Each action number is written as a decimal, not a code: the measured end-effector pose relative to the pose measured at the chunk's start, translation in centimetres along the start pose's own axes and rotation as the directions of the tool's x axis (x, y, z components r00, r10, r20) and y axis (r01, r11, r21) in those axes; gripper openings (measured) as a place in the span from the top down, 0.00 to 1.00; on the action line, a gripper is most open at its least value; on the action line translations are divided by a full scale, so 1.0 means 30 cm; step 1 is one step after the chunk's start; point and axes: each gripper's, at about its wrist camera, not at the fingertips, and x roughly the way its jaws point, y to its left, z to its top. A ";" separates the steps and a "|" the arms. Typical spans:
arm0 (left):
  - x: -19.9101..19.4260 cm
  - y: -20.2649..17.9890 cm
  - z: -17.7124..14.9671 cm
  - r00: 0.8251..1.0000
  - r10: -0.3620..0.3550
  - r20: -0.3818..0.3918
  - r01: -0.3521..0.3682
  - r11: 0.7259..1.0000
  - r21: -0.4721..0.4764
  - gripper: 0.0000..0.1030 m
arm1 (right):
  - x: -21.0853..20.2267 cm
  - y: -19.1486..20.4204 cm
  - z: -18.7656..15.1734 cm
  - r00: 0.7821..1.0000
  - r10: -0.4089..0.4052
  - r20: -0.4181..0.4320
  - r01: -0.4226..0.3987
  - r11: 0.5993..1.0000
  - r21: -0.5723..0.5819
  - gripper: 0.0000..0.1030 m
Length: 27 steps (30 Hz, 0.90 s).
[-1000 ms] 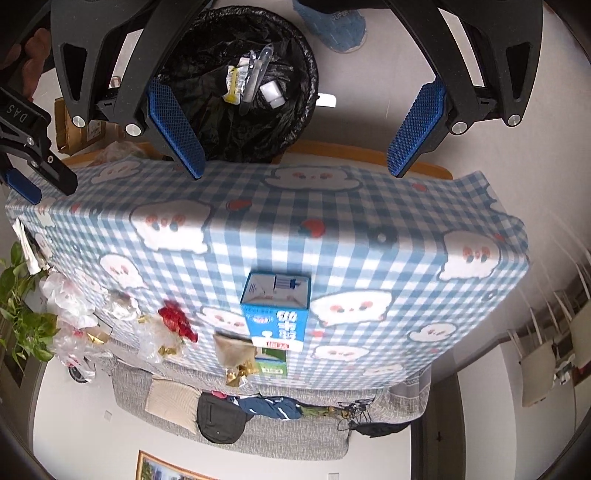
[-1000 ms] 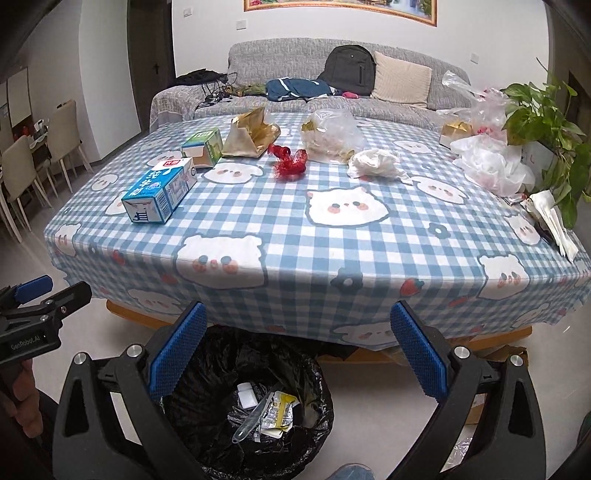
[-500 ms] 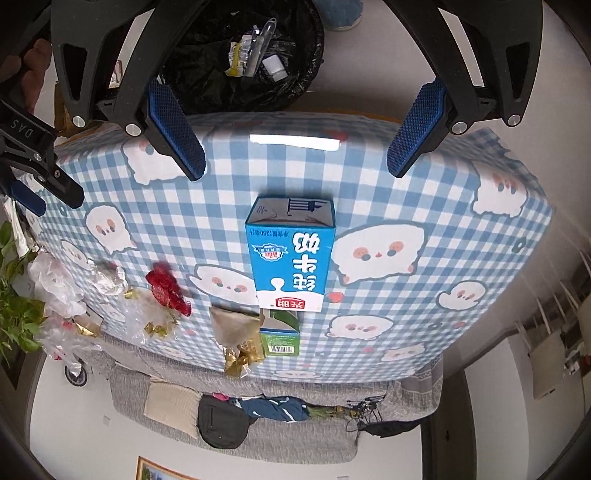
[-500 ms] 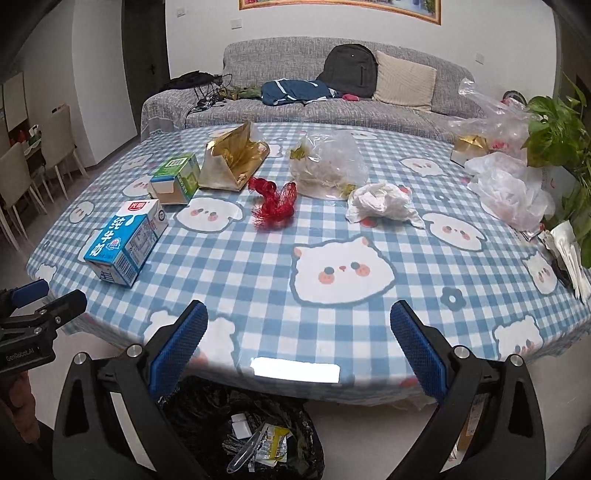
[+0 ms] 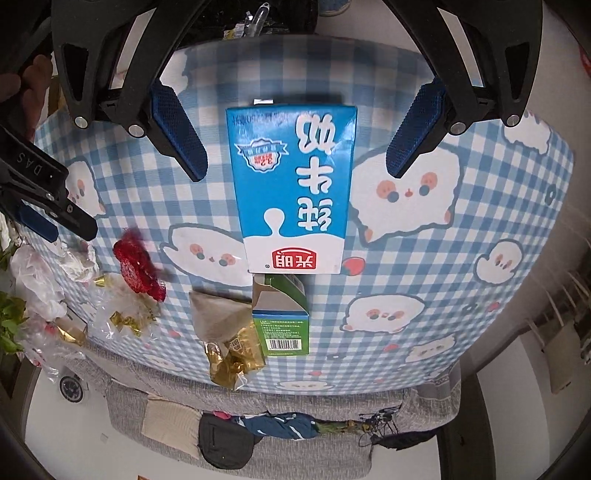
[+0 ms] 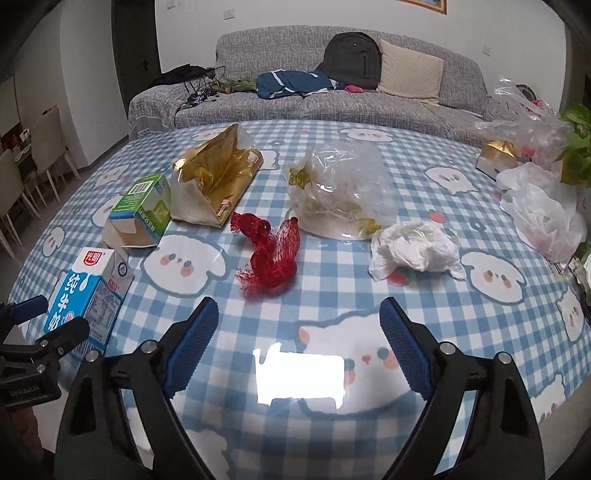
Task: Collect trash
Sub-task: 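Grasp the white-blue milk carton with the left tool while the right tool grasps the red mesh net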
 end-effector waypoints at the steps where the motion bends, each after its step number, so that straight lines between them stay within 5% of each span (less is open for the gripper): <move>1: 0.015 0.003 0.006 1.000 0.000 -0.010 0.000 1.000 -0.001 0.10 | 0.010 0.002 0.013 1.000 0.002 0.000 -0.002 1.000 0.001 0.24; 9: 0.080 0.010 0.042 0.999 -0.001 -0.042 0.000 1.000 -0.007 0.20 | 0.131 0.043 0.080 0.999 0.008 -0.040 -0.008 1.000 -0.003 0.38; 14: 0.098 0.025 0.046 0.998 -0.018 -0.059 0.016 0.999 -0.037 0.39 | 0.169 0.061 0.082 0.998 0.018 -0.062 -0.018 1.000 0.008 0.47; 27: 0.070 0.020 0.033 1.000 -0.010 -0.025 0.009 1.000 -0.026 0.40 | 0.194 0.056 0.060 0.996 0.008 -0.086 -0.007 1.000 0.009 0.80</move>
